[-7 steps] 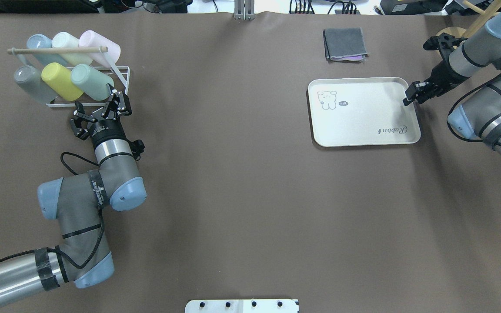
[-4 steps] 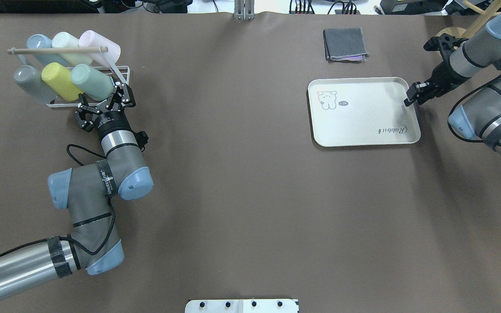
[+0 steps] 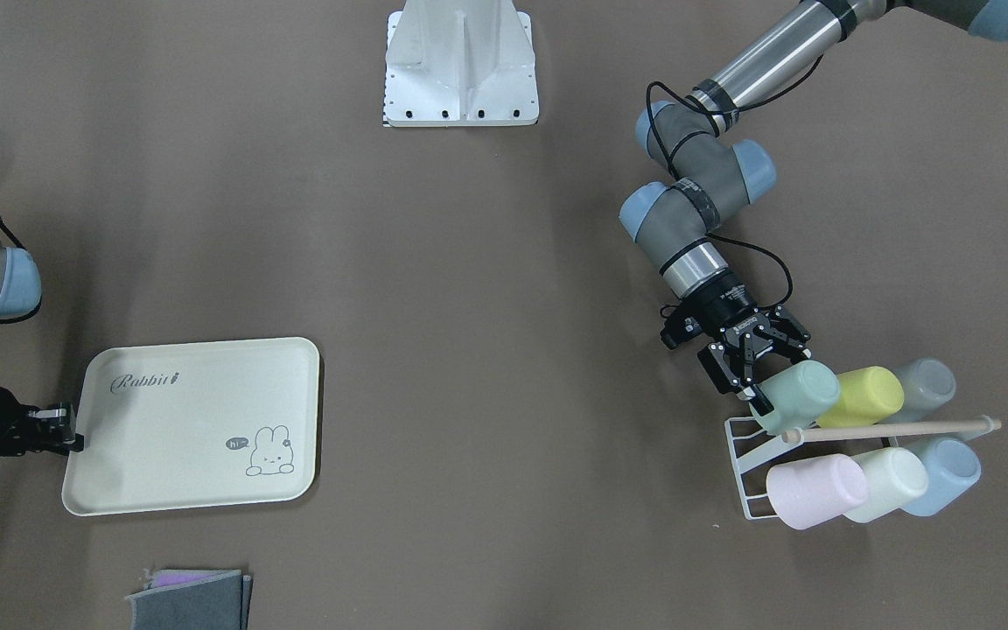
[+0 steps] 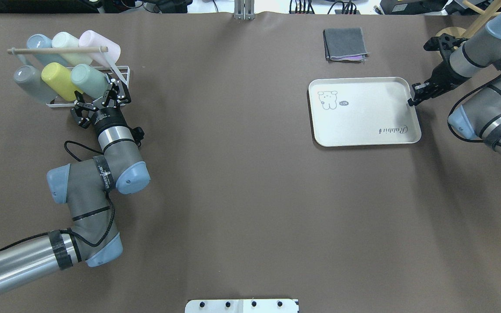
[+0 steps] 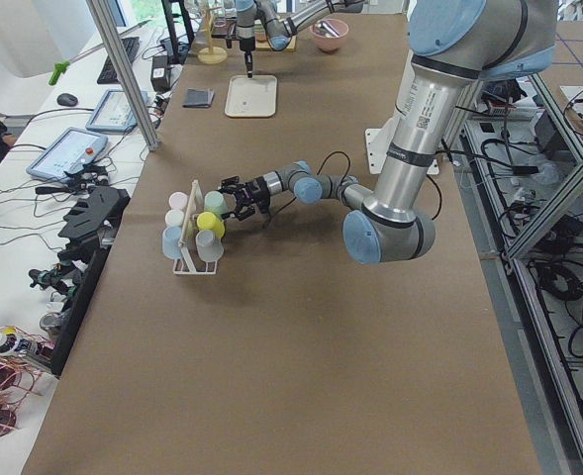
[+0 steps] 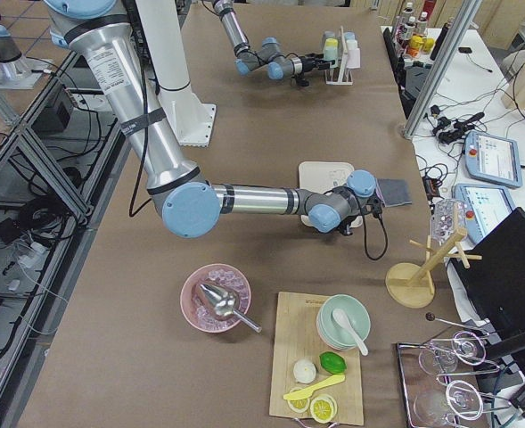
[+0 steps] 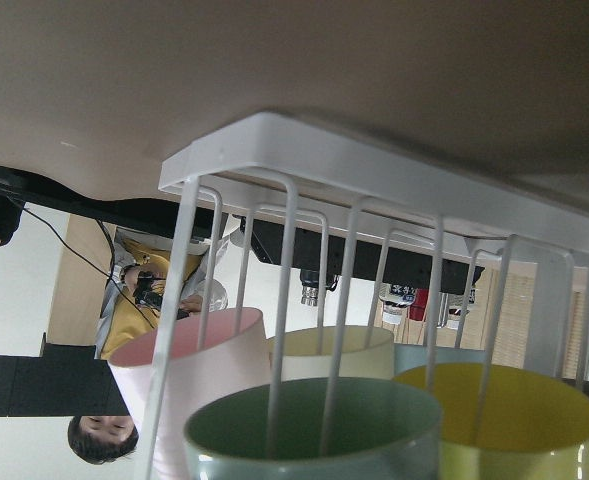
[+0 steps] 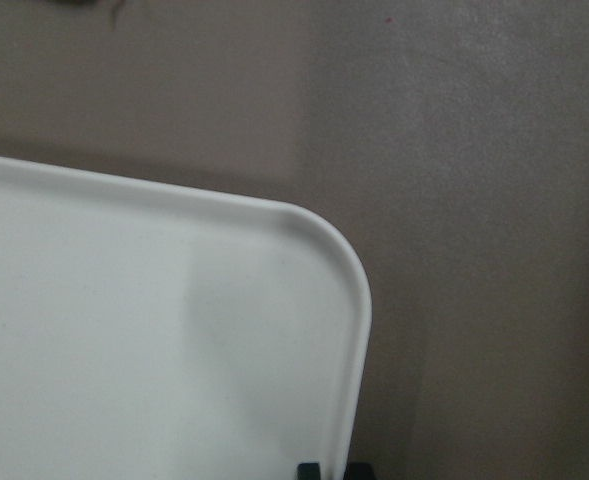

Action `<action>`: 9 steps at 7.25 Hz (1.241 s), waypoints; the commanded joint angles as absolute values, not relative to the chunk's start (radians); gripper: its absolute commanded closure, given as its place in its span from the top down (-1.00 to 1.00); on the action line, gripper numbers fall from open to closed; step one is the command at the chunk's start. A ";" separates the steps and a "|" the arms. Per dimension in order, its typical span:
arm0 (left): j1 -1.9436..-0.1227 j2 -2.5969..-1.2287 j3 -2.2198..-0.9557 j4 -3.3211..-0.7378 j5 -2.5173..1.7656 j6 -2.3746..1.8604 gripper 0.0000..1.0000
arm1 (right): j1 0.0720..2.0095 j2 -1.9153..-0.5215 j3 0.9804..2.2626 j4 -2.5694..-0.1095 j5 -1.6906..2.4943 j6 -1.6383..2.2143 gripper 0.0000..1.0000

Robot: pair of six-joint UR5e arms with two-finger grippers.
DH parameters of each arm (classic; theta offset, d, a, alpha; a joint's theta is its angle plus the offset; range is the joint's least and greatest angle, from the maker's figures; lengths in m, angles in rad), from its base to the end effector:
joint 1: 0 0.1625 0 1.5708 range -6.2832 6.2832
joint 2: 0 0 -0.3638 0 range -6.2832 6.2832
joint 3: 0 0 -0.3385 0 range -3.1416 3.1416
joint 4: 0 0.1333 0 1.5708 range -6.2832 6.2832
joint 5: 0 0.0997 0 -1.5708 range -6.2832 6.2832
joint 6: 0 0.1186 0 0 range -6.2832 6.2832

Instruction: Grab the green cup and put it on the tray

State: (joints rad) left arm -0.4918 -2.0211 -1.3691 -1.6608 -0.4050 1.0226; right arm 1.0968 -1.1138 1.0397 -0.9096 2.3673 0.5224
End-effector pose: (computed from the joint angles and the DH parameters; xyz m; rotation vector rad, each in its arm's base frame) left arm 0.4109 -0.4950 0.4177 0.3788 -1.3081 1.6232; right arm -0.2430 -0.5801 0.5278 0.1184 -0.9436 -0.1890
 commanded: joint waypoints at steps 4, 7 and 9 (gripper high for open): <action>-0.495 -2.034 -1.351 -1.666 -0.405 1.034 0.94 | 1.095 -1.103 1.055 -0.911 2.370 0.525 -1.00; -0.497 -2.033 -1.350 -1.664 -0.364 1.049 -0.14 | 1.094 -1.095 1.101 -0.917 2.375 0.593 -1.00; -0.497 -2.028 -1.350 -1.663 -0.362 1.051 -0.52 | 1.075 -1.085 1.155 -0.922 2.375 0.694 -1.00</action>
